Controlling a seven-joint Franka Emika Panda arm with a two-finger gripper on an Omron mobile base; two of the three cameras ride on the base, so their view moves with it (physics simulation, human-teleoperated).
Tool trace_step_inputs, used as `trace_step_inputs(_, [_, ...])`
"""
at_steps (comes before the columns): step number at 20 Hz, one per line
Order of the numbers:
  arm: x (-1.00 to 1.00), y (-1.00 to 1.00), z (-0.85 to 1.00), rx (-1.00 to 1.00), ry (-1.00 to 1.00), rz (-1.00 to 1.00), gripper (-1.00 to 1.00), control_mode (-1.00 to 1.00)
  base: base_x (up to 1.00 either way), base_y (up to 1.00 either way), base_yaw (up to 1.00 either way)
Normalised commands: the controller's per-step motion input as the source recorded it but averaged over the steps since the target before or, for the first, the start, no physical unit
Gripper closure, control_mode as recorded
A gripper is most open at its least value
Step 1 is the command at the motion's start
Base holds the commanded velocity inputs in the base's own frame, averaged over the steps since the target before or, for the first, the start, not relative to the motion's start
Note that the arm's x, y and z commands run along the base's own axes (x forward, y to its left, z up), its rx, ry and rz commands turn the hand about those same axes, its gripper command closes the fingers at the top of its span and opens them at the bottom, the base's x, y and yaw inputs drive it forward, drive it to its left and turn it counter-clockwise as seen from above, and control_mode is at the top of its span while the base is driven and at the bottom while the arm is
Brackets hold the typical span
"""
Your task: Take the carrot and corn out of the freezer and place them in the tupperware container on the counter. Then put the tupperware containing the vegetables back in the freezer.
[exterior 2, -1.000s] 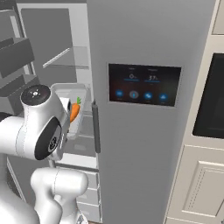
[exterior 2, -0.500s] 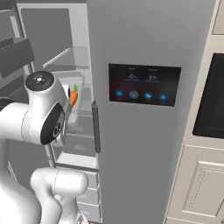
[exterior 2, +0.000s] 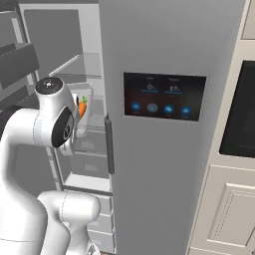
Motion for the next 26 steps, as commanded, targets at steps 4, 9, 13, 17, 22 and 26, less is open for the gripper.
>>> trace_step_inputs(4, [0.56,0.03,-0.26,0.00,0.02,0.00,1.00,-1.00,0.00,0.00,0.00])
trace_step_inputs(9, [0.57,0.00,-0.23,0.00,0.01,0.00,1.00,-1.00,0.00,0.00,0.00])
trace_step_inputs(13, [0.61,0.09,-0.41,0.00,0.00,0.00,1.00,-1.00,0.00,0.00,0.00])
trace_step_inputs(17, [0.58,0.09,-0.42,0.00,0.05,0.00,1.00,-1.00,0.00,0.00,0.00])
trace_step_inputs(22, [0.54,0.18,-0.23,0.00,0.07,0.00,1.00,-1.00,0.00,0.00,0.00])
trace_step_inputs(26, [0.46,0.26,-0.09,0.00,0.05,0.00,1.00,-1.00,0.00,0.00,0.00])
